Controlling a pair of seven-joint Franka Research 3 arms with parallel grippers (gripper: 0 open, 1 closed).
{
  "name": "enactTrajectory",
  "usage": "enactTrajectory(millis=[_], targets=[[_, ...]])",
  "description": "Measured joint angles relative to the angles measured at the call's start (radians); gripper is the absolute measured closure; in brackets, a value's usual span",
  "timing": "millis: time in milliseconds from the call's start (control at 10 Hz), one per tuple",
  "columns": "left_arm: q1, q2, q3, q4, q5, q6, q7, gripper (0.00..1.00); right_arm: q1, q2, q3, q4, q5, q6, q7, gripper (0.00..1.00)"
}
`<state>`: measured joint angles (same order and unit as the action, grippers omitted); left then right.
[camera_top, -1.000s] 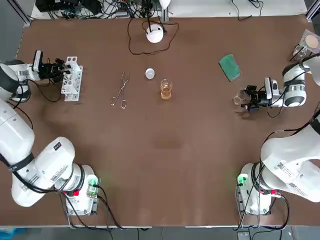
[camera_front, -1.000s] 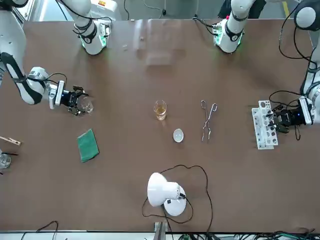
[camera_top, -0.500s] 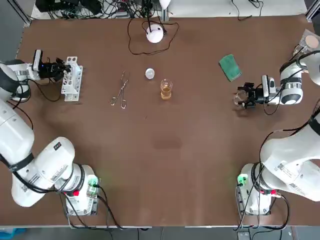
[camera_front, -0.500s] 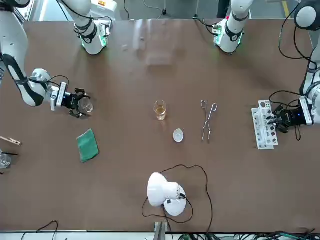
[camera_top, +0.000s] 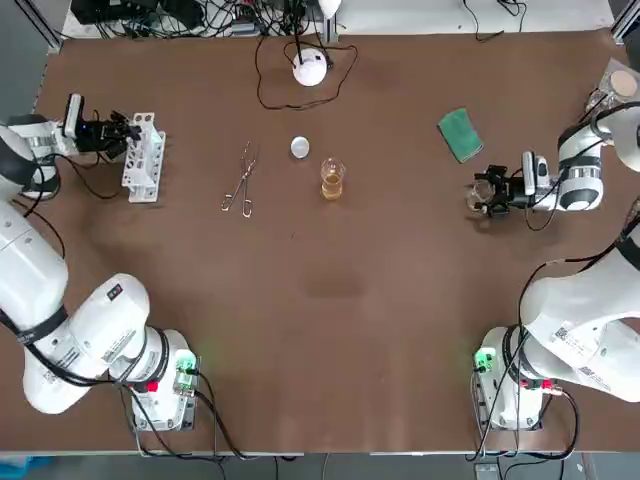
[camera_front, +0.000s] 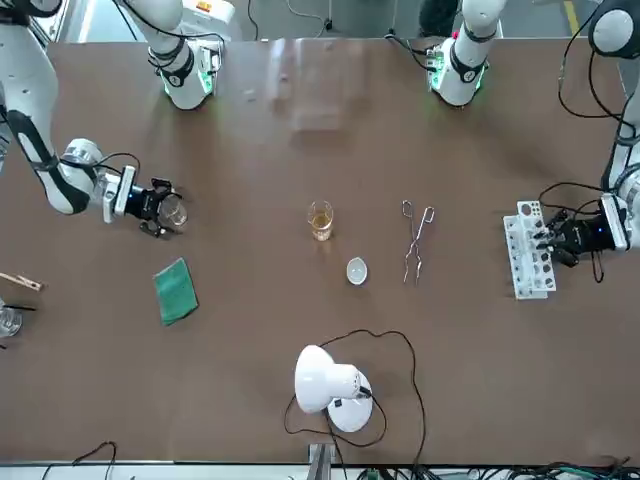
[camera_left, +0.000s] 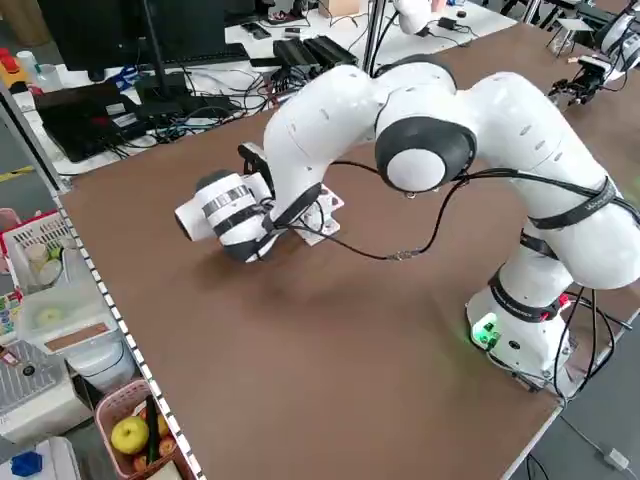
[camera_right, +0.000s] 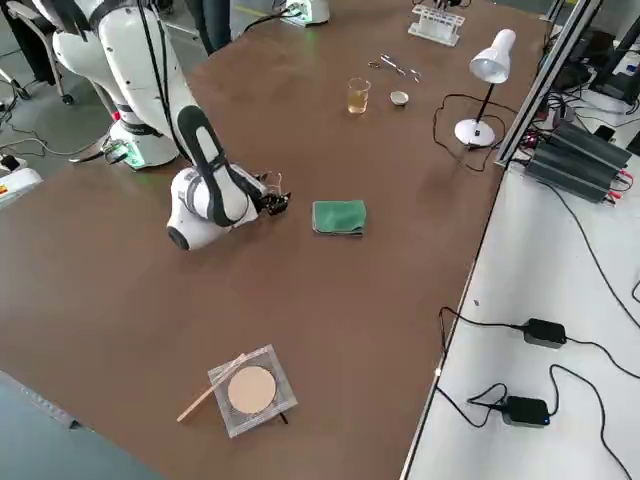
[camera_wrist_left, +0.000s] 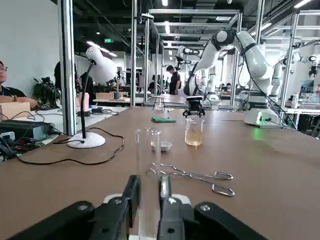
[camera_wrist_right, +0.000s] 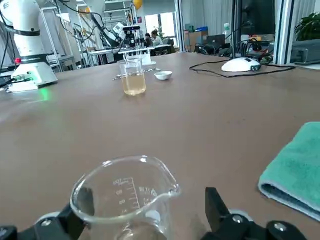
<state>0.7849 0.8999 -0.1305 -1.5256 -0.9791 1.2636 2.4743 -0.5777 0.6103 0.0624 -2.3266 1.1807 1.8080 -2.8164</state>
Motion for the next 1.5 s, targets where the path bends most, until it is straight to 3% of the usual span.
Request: enactTrajectory(millis=[1500], targets=[[0.01, -0.049, -0.021, 0.008, -0.043, -0.114, -0.096, 0.79, 0.017, 0.039, 0.001, 0.0, 0.039, 0.017, -0.019, 0.13]])
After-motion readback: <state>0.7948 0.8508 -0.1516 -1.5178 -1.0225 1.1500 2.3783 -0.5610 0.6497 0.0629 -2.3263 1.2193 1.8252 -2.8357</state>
